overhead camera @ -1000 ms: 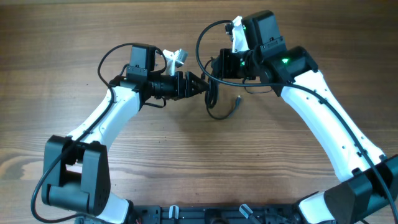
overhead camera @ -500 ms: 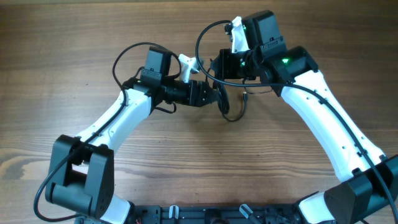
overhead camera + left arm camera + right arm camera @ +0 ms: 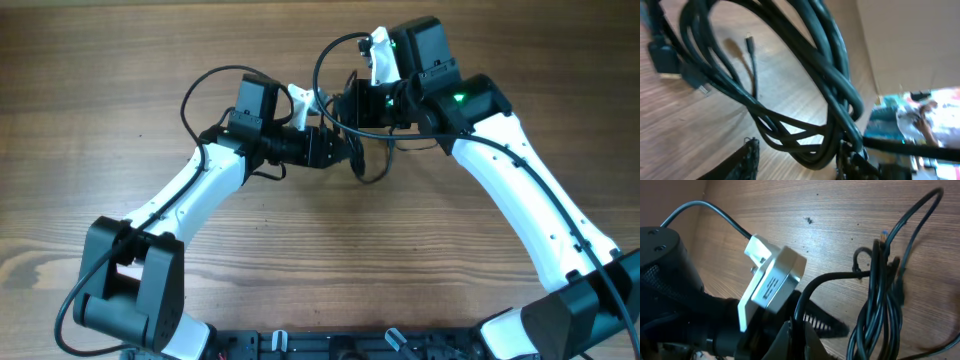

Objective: Untangle cables

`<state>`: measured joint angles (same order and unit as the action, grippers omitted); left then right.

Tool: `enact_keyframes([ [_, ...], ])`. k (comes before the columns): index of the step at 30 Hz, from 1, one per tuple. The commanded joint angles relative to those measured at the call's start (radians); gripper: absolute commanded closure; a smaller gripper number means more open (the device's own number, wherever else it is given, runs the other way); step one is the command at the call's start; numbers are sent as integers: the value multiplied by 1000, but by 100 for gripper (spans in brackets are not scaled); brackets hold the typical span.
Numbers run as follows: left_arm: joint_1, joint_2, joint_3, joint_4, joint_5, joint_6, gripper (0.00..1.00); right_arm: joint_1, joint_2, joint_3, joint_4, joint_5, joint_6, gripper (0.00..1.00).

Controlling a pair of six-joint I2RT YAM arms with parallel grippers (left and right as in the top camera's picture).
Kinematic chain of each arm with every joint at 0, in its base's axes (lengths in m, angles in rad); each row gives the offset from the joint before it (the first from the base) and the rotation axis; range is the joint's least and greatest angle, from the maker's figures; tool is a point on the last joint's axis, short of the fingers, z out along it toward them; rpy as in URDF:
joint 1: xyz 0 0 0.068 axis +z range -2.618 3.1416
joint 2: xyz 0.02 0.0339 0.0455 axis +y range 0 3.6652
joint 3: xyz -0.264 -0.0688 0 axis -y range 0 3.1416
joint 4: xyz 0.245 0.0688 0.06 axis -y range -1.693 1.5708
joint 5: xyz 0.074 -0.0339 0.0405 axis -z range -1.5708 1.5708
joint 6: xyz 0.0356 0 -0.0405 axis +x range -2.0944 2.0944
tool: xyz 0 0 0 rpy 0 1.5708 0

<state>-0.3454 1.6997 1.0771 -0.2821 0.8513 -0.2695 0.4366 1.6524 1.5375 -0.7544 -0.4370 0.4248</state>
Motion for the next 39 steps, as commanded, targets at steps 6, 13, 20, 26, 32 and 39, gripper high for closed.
enact_keyframes([
  [6,3,-2,2,53,-308,-285,79,-1,1,1,8,-66,-6,96],
  [13,36,-2,2,55,-349,-375,89,-1,1,1,-2,-55,-5,96],
  [20,40,-2,2,53,-349,-375,96,-1,1,1,-10,-31,-7,89],
  [26,61,-2,2,34,-348,-375,92,-1,5,1,-18,47,-37,62],
  [32,184,-2,2,-68,-348,-366,87,-1,64,1,-39,84,-63,43],
  [39,383,-11,2,-298,-303,-171,56,-1,125,1,-41,37,-106,36],
])
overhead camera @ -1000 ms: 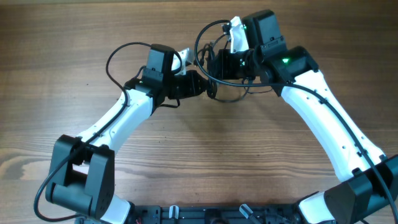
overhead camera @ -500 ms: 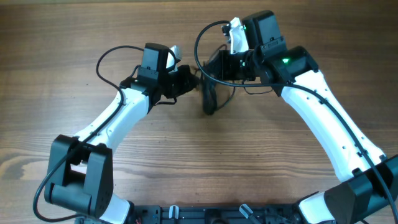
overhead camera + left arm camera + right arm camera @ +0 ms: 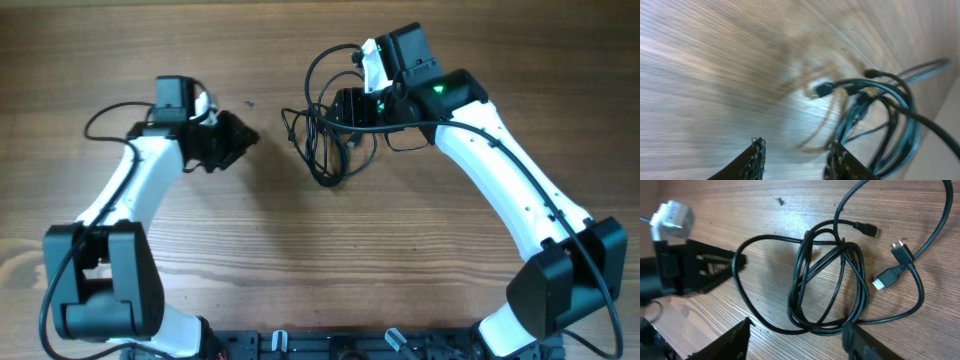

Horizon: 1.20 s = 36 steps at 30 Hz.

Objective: Untangle cables

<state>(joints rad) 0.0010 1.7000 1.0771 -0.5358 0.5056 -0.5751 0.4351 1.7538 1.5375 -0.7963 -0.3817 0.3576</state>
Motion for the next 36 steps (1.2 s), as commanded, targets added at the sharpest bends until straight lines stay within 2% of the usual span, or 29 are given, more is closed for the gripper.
enact_keyframes([
  [1,37,-23,2,-54,81,174,56,1,29,1,-2,-27,-45,36],
  [5,3,-79,2,-74,186,198,56,-15,31,2,1,-27,-43,33],
  [7,-40,-94,2,-103,186,169,56,-47,31,2,5,-42,-43,31],
  [9,-107,-95,2,-116,171,124,47,-101,31,2,6,-89,-45,29],
  [13,-253,-95,2,-68,-13,-53,38,-209,30,2,0,-203,-61,28],
  [18,-411,-95,2,-34,-262,-229,37,-227,31,1,-34,-215,-96,28],
  [22,-481,-95,2,-21,-378,-291,36,-227,30,1,-46,-215,-97,28],
  [26,-487,-93,2,-5,-501,-384,36,-227,30,1,-47,-215,-106,27],
  [28,-487,-88,2,40,-512,-392,39,-225,31,1,-50,-216,-113,27],
  [31,-488,-73,2,118,-511,-402,49,-225,31,1,-51,-216,-119,27],
  [36,-489,-28,2,122,-426,-402,63,-225,31,1,-51,-215,-122,27],
])
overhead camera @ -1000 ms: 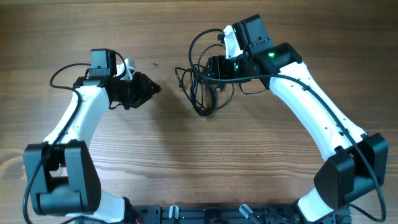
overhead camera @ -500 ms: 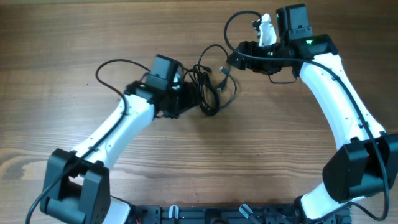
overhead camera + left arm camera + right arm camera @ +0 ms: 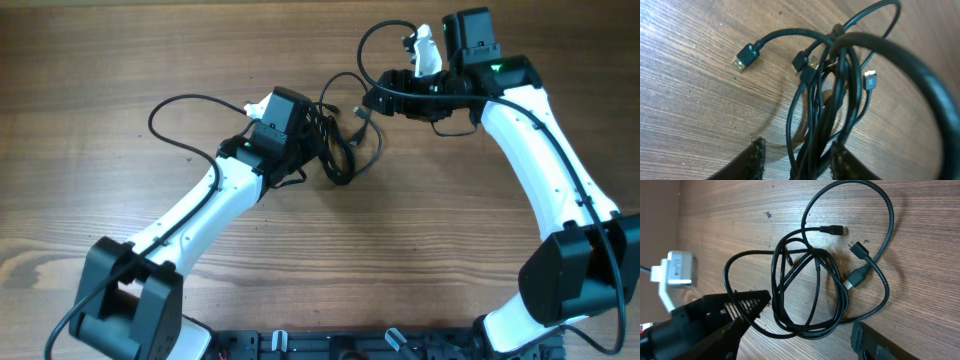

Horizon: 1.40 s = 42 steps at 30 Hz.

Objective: Untangle cables

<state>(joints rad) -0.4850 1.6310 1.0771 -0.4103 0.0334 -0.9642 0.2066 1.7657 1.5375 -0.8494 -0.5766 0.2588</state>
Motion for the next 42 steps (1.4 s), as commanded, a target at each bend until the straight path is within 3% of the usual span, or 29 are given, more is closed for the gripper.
enact_keyframes([
  [1,-6,53,2,-6,61,-12,66,3,19,1,2,-20,-23,27],
  [9,-69,89,2,-5,42,-13,67,3,19,1,2,-20,-23,27],
  [21,-114,227,2,177,35,-13,68,3,19,1,-2,-20,-23,27],
  [28,-116,311,2,222,-2,-44,78,3,19,1,-2,-20,-23,27],
  [30,-116,314,2,229,-2,-43,84,3,19,1,-2,-20,-23,27],
  [31,-116,314,2,233,-1,-43,94,3,19,1,-2,-20,-23,27],
  [33,-116,314,2,235,2,-40,96,3,19,1,-2,-21,-23,27],
  [37,-76,247,2,215,70,91,96,10,19,1,-2,-32,-42,27],
  [42,138,-2,2,72,297,312,96,86,19,1,38,-84,-116,27],
])
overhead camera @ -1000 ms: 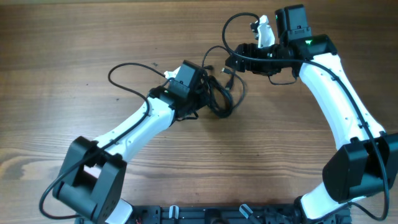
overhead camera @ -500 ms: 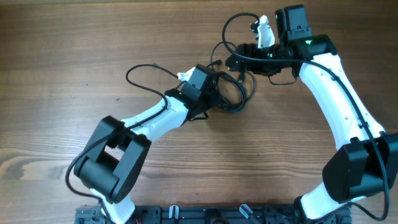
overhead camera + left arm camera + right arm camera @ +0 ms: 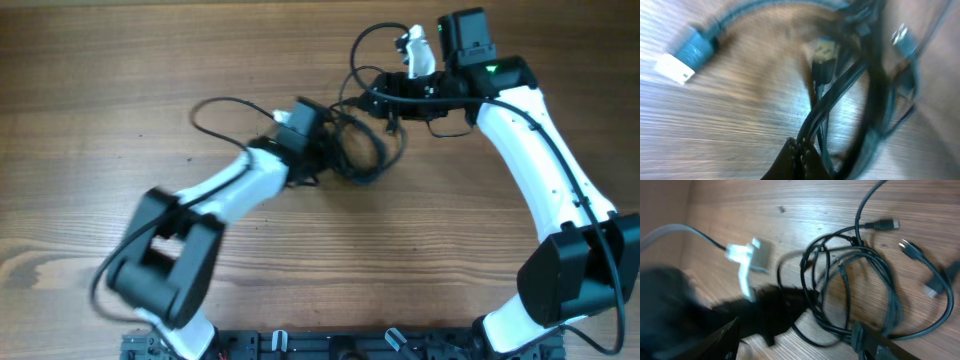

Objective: Untangle cables

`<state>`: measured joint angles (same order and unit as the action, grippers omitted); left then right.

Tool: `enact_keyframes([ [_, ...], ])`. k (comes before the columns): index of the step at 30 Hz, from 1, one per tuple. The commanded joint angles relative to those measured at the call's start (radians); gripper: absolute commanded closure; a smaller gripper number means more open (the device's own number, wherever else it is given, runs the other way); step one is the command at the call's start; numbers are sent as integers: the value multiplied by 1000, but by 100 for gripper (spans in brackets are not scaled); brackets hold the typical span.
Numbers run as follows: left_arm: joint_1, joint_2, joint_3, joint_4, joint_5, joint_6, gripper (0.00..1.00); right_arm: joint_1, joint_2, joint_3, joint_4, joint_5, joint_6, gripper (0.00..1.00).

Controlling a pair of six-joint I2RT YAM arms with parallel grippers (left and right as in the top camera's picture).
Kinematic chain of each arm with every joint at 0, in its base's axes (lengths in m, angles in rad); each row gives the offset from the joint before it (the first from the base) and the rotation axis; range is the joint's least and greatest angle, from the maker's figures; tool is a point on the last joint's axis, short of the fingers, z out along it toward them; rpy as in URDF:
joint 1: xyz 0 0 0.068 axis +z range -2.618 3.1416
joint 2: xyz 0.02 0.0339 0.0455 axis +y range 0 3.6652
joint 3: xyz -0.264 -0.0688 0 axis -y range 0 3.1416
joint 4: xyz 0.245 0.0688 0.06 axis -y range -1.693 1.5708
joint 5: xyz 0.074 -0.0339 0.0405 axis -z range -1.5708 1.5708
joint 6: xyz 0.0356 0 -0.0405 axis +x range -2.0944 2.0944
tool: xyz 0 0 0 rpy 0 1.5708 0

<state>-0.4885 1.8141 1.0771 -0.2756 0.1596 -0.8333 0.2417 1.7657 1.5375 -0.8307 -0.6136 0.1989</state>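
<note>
A knot of thin black cables point(image 3: 362, 150) lies on the wooden table, its loops crossing one another point(image 3: 850, 280). My left gripper point(image 3: 325, 155) reaches into the knot's left side. In the blurred left wrist view its fingers point(image 3: 799, 150) are pressed together with strands point(image 3: 840, 100) running into their tip, so it is shut on the cables. My right gripper point(image 3: 372, 100) hovers over the knot's upper right edge. Its jaws point(image 3: 795, 335) stand wide open with nothing between them.
Loose plug ends fan out of the knot: a white-tipped plug point(image 3: 687, 55) to the left, and several small plugs point(image 3: 910, 250) at its right. The left arm's black wrist point(image 3: 775, 305) and white camera mount point(image 3: 747, 255) crowd the knot's left.
My left gripper was open at the knot's left edge and is now shut on strands. The knot sits slightly further right. The right gripper stays open in about the same place.
At first both grippers were close together with the cable bundle hanging between them. Then the knot lay on the table under the open right gripper, with the left arm off to the far left. The left gripper came back open, and now grips strands.
</note>
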Motion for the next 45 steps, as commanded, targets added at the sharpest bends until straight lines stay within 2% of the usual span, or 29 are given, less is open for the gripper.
enact_keyframes([
  [1,187,-227,2,-89,214,201,96,73,19,1,30,-46,-69,27],
  [4,326,-342,2,-169,366,254,96,137,19,1,71,-47,-68,28],
  [7,434,-404,2,-246,509,257,96,218,19,2,123,-51,-65,28],
  [11,473,-406,2,-256,618,243,96,282,19,1,150,-51,-64,28],
  [22,474,-406,2,-187,618,-152,96,344,19,1,175,-39,-69,30],
  [26,474,-406,2,-185,618,-251,96,346,19,1,191,-28,-69,42],
  [30,474,-406,2,-184,629,-327,96,373,19,1,192,48,-107,48],
  [35,474,-406,2,-184,667,-328,96,417,19,1,187,188,-150,54],
  [39,474,-406,2,-184,679,-327,96,416,19,1,187,203,-176,59],
  [45,474,-406,2,-184,682,-327,96,416,19,1,179,183,-246,77],
])
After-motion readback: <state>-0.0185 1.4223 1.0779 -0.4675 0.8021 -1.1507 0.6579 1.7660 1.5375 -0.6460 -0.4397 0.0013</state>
